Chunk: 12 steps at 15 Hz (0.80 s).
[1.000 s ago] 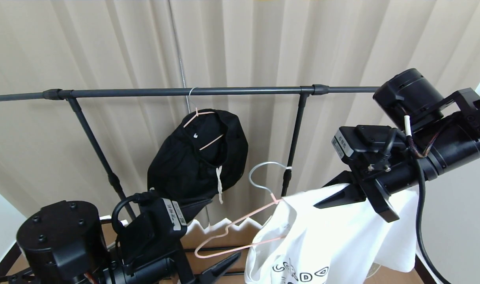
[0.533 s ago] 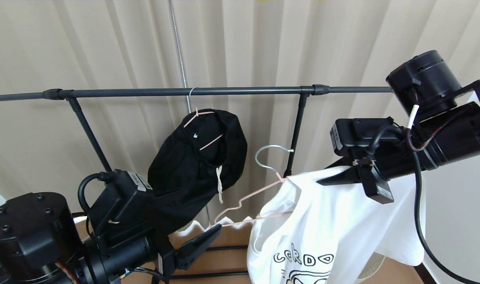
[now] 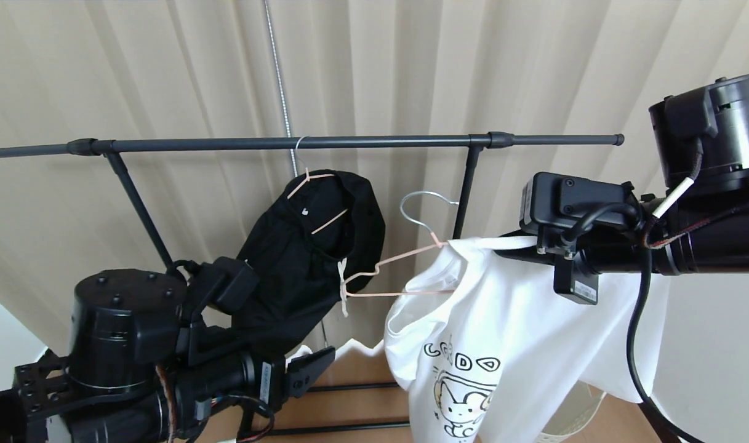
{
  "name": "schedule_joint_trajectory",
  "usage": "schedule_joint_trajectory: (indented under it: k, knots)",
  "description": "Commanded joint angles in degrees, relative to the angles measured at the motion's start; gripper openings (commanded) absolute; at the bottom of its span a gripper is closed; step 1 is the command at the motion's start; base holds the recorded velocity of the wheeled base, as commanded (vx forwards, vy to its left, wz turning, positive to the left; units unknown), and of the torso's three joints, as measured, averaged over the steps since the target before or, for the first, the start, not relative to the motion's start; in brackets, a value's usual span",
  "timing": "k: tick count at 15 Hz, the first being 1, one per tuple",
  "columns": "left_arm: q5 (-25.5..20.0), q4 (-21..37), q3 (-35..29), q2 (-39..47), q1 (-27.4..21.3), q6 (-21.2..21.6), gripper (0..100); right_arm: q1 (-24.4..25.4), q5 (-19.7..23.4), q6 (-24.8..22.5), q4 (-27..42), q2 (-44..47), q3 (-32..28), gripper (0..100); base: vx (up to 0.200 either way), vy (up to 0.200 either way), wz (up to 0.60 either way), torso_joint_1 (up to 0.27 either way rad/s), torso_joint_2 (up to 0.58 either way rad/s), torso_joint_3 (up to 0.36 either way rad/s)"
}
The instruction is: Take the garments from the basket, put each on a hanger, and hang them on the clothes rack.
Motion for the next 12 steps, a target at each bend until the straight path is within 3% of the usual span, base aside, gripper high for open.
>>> schedule_joint_trajectory:
  k: [1, 4, 7, 12]
  knots:
    - [2.13, 4.65, -5.41, 3.79, -2.63, -3.96, 100, 1.58, -1.79, 2.48, -4.42, -1.89, 4.85, 0, 0.000, 0.000, 0.00, 0.000, 0.00, 0.000]
    - [7.22, 6.76, -10.51, 11.61, -6.15, -8.89, 100, 3.69, -4.51, 7.49, -9.08, -2.33, 6.96, 0, 0.000, 0.000, 0.00, 0.000, 0.00, 0.000]
    - [10.48, 6.76, -15.52, 18.11, -8.52, -12.23, 100, 4.74, -4.69, 7.66, -9.34, -3.56, 7.22, 0, 0.000, 0.000, 0.00, 0.000, 0.00, 0.000]
    - [13.11, 6.50, -20.00, 22.60, -9.58, -13.54, 100, 5.01, -5.21, 7.66, -9.34, -5.23, 8.81, 0, 0.000, 0.000, 0.00, 0.000, 0.00, 0.000]
